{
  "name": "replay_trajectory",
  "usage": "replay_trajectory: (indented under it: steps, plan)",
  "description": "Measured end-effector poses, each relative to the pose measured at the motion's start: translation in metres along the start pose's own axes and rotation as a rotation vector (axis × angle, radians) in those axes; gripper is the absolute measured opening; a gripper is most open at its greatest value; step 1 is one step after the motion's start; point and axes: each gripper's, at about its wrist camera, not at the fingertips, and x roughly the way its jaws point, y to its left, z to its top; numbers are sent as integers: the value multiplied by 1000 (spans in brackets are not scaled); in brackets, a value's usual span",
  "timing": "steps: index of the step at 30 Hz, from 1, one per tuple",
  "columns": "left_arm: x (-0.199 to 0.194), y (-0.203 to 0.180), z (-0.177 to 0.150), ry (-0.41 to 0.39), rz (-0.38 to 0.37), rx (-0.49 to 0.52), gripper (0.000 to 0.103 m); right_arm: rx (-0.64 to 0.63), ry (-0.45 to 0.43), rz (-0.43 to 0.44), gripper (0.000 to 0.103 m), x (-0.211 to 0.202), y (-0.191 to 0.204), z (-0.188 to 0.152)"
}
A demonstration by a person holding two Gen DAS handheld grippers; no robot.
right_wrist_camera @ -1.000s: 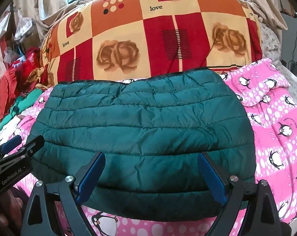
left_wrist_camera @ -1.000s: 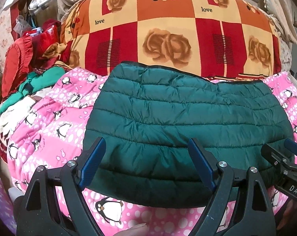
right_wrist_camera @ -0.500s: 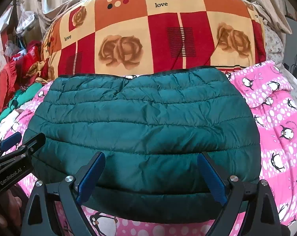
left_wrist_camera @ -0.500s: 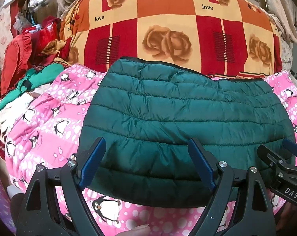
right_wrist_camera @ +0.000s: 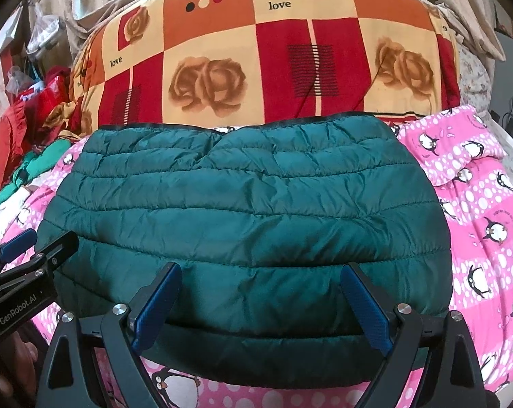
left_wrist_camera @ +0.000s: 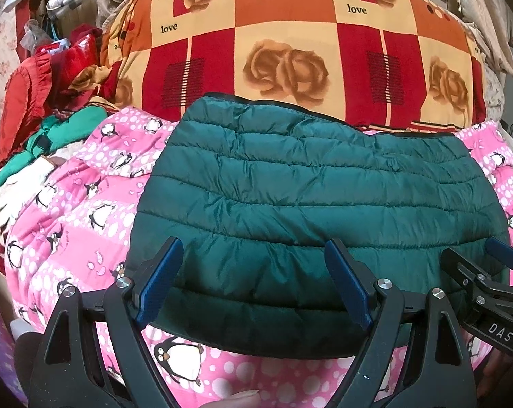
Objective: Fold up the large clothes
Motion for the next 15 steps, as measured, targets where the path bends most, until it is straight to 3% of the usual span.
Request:
replay_trajectory:
  steps: [15]
  plan:
    - [3,0,0,8,0,2,85,-2,1,10,93,3,1,1]
